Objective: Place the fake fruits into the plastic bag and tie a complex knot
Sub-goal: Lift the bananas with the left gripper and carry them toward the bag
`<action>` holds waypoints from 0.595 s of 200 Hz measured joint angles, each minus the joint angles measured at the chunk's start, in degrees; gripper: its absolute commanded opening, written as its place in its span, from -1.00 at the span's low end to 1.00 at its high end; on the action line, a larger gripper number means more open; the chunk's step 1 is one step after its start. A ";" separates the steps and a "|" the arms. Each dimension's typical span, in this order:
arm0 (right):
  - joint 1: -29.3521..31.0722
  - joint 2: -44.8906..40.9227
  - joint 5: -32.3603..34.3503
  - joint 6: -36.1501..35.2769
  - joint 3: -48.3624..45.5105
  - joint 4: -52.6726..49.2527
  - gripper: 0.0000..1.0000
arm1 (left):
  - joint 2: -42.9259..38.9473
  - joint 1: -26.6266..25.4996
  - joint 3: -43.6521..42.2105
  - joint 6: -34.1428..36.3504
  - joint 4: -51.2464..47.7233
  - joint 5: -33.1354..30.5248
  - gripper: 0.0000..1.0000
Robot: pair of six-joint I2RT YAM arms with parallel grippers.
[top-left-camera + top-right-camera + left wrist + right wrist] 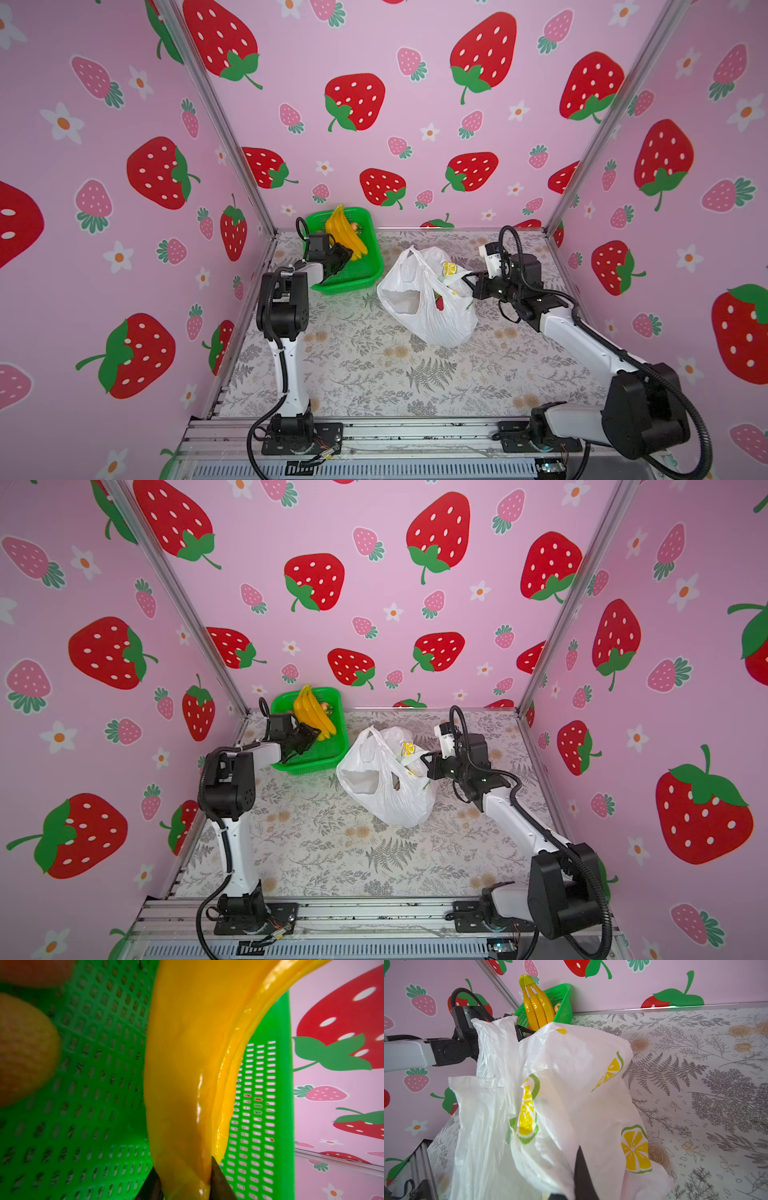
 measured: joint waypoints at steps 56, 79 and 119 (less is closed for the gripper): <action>0.00 0.00 -0.02 0.00 0.00 0.00 -0.94 | -13.53 0.00 -9.88 3.37 1.53 -1.27 -0.87; 0.00 0.00 0.00 0.00 0.00 0.00 -0.94 | -21.51 -0.24 -15.67 5.07 1.07 -1.81 -0.98; 0.00 -0.09 -0.02 0.17 -0.28 0.48 -0.94 | -41.24 -6.78 -23.58 11.65 -6.14 -8.35 -1.00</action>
